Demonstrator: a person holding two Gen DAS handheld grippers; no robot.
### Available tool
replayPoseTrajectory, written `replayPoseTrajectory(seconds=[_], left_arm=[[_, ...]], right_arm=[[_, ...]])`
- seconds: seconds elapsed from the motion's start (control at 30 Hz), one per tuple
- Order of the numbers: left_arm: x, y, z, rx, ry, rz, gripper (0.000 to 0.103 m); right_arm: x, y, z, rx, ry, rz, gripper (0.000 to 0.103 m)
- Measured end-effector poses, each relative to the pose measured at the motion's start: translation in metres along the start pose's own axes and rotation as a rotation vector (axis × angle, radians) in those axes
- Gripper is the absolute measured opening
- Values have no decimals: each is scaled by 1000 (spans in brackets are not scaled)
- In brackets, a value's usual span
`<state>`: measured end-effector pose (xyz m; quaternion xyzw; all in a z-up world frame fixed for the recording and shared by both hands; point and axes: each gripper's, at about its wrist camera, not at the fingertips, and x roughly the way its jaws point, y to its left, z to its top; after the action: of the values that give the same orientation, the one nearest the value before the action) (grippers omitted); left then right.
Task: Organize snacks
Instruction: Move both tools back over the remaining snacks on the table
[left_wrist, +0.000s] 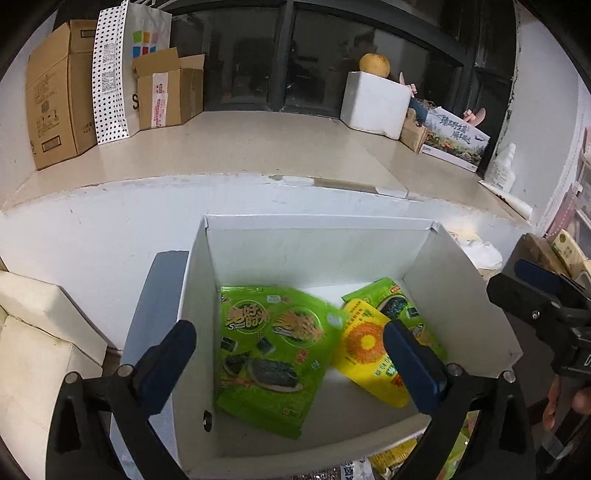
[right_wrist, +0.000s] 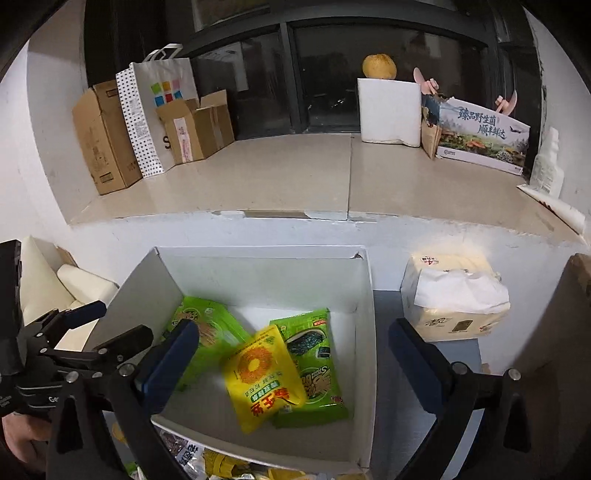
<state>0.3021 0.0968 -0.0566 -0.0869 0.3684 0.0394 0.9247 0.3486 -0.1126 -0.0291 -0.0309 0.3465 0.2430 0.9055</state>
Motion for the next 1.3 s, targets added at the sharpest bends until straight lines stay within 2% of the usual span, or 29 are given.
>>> replayPoseTrajectory(seconds=[0.2, 0.33, 0.43, 0.6, 0.7, 0.77, 1.1, 1.3], left_arm=[[-33, 4, -12, 22, -33, 1, 103], [-80, 9, -47, 52, -79, 8, 103], [-107, 16, -85, 39, -68, -32, 103], [-138, 25, -153, -44, -63, -39, 103], [-141, 22, -176, -39, -42, -35, 103], [-139, 18, -182, -19, -25, -39, 103], [-132, 11, -182, 4, -4, -36, 103], [-127, 13, -183, 6, 6, -30, 103]], right_arm=[[-26, 1, -8, 8, -17, 12, 103], [-58, -4, -29, 55, -30, 14, 103], [-81, -12, -60, 131, -17, 6, 103], [-103, -20, -132, 258, 17, -8, 103], [-103, -16, -162, 245, 23, -9, 103], [-91, -11, -173, 176, 61, -38, 103], [-52, 4, -160, -25, 89, -59, 103], [-13, 3, -152, -31, 166, -60, 102]])
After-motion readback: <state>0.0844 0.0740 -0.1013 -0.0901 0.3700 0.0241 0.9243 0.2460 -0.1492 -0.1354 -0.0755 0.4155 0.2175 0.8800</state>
